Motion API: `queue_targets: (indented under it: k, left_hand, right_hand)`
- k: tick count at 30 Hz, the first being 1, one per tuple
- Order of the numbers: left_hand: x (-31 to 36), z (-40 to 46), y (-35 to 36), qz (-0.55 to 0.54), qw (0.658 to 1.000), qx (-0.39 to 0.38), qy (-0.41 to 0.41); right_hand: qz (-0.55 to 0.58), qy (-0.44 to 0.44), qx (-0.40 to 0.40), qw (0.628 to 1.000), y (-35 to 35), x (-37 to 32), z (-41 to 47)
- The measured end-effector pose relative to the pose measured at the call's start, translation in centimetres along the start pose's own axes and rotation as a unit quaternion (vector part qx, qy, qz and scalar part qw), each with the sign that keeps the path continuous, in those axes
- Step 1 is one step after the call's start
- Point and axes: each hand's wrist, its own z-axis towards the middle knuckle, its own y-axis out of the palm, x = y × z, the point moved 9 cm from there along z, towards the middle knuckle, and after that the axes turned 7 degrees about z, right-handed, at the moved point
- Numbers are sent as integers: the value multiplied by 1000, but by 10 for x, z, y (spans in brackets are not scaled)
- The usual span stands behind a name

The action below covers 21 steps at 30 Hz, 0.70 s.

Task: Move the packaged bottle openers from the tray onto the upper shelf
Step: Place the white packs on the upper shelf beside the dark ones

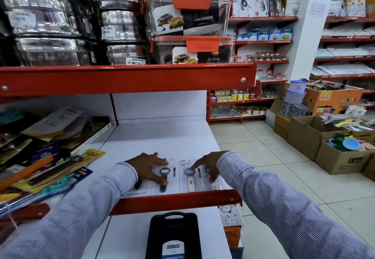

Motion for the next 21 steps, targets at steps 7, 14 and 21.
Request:
queue_targets:
  k: [7,14,21]
  left_hand:
    - [8,-11,2,3,1000,0,-22]
    - [16,-15,1,5,1000,2,-24]
    - [9,-10,7,7,1000,9,-7]
  right_hand:
    - [7,5,-9,1000,1,-1,-4]
    - [28,4,33,999,-5,-4,-1]
    - [27,4,32,999,-5,-6,-2]
